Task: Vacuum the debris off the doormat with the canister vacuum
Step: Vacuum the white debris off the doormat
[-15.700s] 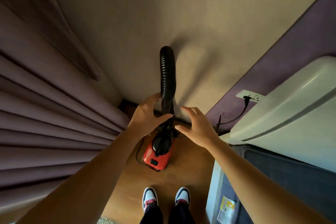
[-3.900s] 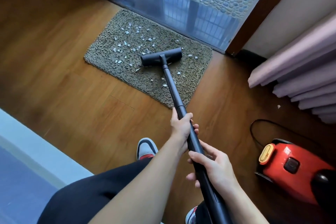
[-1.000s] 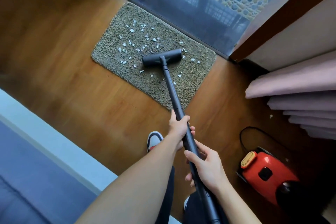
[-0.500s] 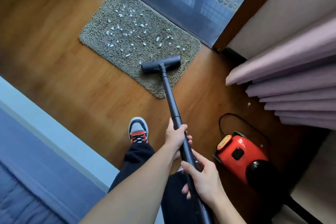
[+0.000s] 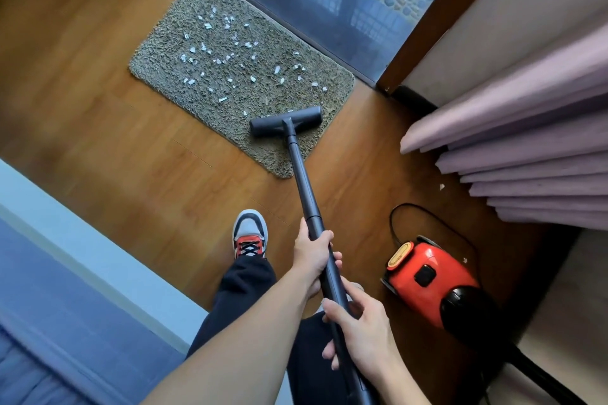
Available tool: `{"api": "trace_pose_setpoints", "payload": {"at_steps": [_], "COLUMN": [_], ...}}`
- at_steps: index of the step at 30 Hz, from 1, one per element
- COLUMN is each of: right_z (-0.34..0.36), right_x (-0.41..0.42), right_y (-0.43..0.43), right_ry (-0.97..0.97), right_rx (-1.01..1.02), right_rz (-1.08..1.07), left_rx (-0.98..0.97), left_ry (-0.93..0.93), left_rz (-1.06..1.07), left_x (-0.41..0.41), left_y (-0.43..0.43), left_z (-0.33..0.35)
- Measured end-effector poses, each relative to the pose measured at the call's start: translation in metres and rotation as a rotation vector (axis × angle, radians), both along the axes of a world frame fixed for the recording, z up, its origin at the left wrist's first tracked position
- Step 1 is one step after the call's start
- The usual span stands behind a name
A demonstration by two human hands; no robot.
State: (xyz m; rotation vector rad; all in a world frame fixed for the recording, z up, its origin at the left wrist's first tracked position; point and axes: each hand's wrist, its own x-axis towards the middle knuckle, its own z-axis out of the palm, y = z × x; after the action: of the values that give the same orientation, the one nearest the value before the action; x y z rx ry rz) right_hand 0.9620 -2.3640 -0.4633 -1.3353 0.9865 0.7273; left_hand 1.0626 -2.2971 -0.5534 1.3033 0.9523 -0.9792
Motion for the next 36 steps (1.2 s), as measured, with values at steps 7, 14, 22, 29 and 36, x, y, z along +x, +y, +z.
{"api": "trace_pose_setpoints", "payload": {"at_steps": [7,14,22,29,36], "right_z": [-0.005,-0.01,-0.015,-0.03,-0.017], "right_x": [0.046,0.114,0.199,0.229,0.193], "right_y": [0.014,0.034,0.037,0.033,0.04], "right_ry": [0.0,-0.052,-0.096,-0.111,-0.07], "right_rx": [0.006,-0.005,-0.032,-0.043,-0.009], "right_rz": [-0.023,-0.102,-0.181,-0.218,-0.206], "left_rx": [0.002,0.007,-0.016,-0.01,-0.002], "left_ry": [-0.031,-0.076,-0.091,-0.087,-0.053], "left_rz": [-0.047,-0.09,-0.136,-0.183,-0.193], "left_x": [0.048,0.122,0.212,0.245,0.205], "left_y": [0.01,0.018,0.013,0.006,0.014], "left_z": [-0.011,-0.014,-0.019,-0.032,-0.026]}}
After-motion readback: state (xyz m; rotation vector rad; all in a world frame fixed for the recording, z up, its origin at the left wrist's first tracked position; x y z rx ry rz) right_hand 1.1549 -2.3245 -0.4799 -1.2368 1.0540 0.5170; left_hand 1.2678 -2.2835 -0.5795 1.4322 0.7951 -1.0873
